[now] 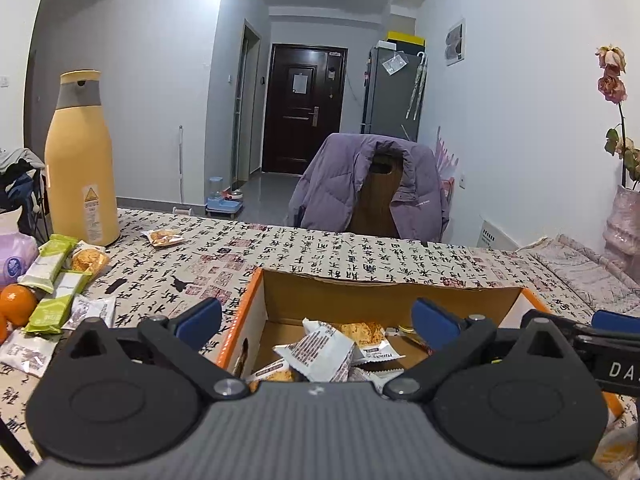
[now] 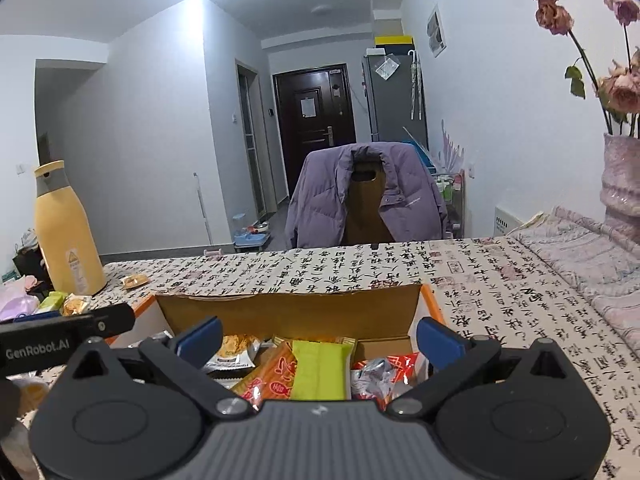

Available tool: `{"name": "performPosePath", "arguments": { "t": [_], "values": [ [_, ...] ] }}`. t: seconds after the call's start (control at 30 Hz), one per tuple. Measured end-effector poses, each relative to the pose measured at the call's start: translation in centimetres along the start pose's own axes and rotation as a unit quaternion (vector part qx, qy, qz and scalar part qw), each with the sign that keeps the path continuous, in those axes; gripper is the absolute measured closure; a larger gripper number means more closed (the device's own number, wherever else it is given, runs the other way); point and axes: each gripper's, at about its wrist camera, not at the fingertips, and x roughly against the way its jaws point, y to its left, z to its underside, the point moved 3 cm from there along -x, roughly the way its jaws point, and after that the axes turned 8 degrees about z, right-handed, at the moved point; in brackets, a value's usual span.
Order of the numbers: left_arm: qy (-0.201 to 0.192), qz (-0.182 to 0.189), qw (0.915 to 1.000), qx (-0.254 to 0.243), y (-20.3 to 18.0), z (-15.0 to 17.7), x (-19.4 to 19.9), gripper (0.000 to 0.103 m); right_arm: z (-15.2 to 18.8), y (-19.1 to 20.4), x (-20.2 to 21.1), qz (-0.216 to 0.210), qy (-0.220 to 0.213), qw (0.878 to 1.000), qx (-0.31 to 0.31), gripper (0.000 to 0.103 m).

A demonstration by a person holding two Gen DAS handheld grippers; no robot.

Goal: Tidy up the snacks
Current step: 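Withdraw both tools and lower them toward the pink packet and biscuit packet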

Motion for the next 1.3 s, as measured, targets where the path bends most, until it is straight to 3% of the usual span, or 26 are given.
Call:
{"name": "performPosePath", "arguments": {
  "t": [0.37,0.7,0.87,1.3],
  "values": [
    [0.011,0.000,0.9999,-0.002,1.0,1.8,4.9,0.000,1.9,0.3,4.8,0.000,0.013,1.000,0.008,0.000],
    [0.032,0.006,0.9993,-0.018,2.4,5.8,9.4,0.000,5.9,1.5,8.7,-0.001,0.031,0.999,0.028,0.000],
    [0.053,0.010,0.9979,-0.036,3.7,8.2,10.8,0.000,7.9,1.5,10.2,0.003,0.047,0.998,0.035,0.000],
    [0.081,0.020,0.9962,-0.026,5.9,12.2,11.6,0.000,12.5,2.6,11.3,0.003,0.106,0.993,0.048,0.000]
  ]
}}
